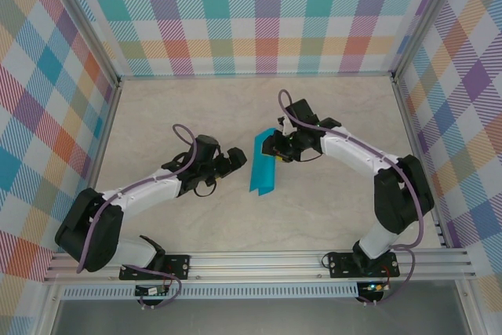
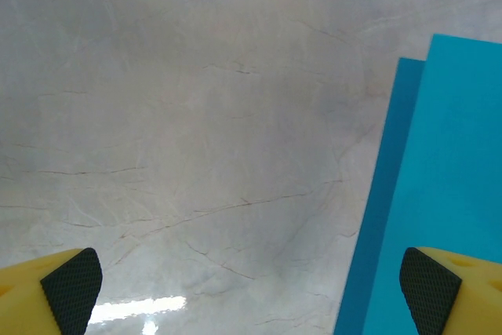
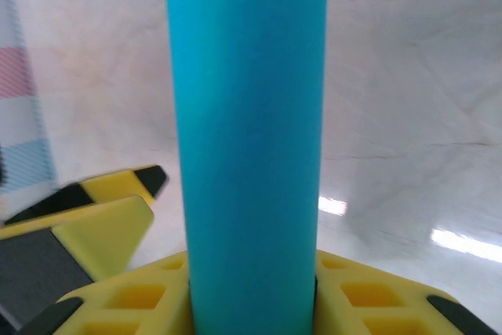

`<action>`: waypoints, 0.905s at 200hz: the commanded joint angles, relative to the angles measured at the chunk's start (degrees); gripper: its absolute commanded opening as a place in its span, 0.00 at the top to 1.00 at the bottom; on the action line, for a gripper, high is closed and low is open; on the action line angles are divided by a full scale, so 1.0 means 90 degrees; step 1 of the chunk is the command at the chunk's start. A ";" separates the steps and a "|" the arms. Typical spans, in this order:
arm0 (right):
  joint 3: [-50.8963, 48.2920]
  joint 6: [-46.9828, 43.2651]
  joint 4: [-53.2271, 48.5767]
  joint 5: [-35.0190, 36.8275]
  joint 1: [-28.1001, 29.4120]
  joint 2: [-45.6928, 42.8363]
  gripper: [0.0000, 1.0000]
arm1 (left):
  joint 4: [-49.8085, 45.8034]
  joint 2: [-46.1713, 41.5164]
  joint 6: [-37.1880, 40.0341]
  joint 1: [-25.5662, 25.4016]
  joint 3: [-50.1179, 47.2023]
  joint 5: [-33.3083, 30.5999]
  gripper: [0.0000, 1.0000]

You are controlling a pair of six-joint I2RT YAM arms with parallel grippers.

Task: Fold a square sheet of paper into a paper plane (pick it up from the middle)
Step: Fold the square sheet of paper in half at the center of the table.

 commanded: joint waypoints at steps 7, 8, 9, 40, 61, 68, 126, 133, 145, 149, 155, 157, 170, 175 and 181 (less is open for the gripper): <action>-0.0605 0.1060 0.1556 -0.1133 -0.0195 0.0021 0.62 | 0.0010 -0.0211 -0.0112 -0.0026 0.0141 0.0154 0.00; -0.0623 0.1072 0.1580 -0.1140 -0.0197 0.0035 0.62 | 0.0004 -0.0211 -0.0110 -0.0022 0.0139 0.0157 0.00; -0.0636 0.1084 0.1612 -0.1154 -0.0204 0.0042 0.62 | -0.0004 -0.0212 -0.0110 -0.0020 0.0143 0.0168 0.00; -0.1123 0.1518 0.2394 -0.1449 -0.0283 0.0389 0.63 | 0.0049 -0.0237 -0.0158 -0.0018 0.0134 0.0304 0.00; -0.1361 0.1527 0.2589 -0.1489 -0.0334 0.0515 0.63 | 0.0057 -0.0134 -0.0140 -0.0009 0.0172 0.0408 0.00; -0.1423 0.1473 0.2604 -0.1514 -0.0346 0.0549 0.63 | 0.0079 -0.0083 -0.0121 -0.0009 0.0203 0.0481 0.00; -0.1741 0.1076 0.2436 -0.1522 -0.0458 0.0719 0.61 | 0.0388 0.0289 -0.0245 -0.0010 0.0252 0.0833 0.00; -0.1802 0.1078 0.2485 -0.1553 -0.0481 0.0721 0.61 | 0.0450 0.0365 -0.0272 -0.0009 0.0268 0.0916 0.01; -0.1877 0.1057 0.2530 -0.1572 -0.0512 0.0691 0.60 | 0.0454 0.0489 -0.0303 -0.0018 0.0325 0.0985 0.02; -0.1889 0.1047 0.2512 -0.1562 -0.0527 0.0683 0.60 | 0.0441 0.0520 -0.0304 -0.0018 0.0345 0.0998 0.03; -0.1904 0.1013 0.2473 -0.1542 -0.0540 0.0669 0.58 | 0.0398 0.0556 -0.0314 -0.0028 0.0373 0.0999 0.04; -0.1908 0.0992 0.2461 -0.1539 -0.0542 0.0661 0.58 | 0.0383 0.0559 -0.0314 -0.0028 0.0372 0.0987 0.04; -0.1926 0.0894 0.2351 -0.1449 -0.0552 0.0589 0.56 | 0.0326 0.0609 -0.0304 -0.0045 0.0401 0.0991 0.06; -0.1935 0.0848 0.2290 -0.1395 -0.0551 0.0551 0.55 | 0.0329 0.0623 -0.0313 -0.0048 0.0396 0.0998 0.07; -0.1939 0.0793 0.2215 -0.1337 -0.0552 0.0520 0.54 | 0.0328 0.0645 -0.0314 -0.0057 0.0382 0.1008 0.08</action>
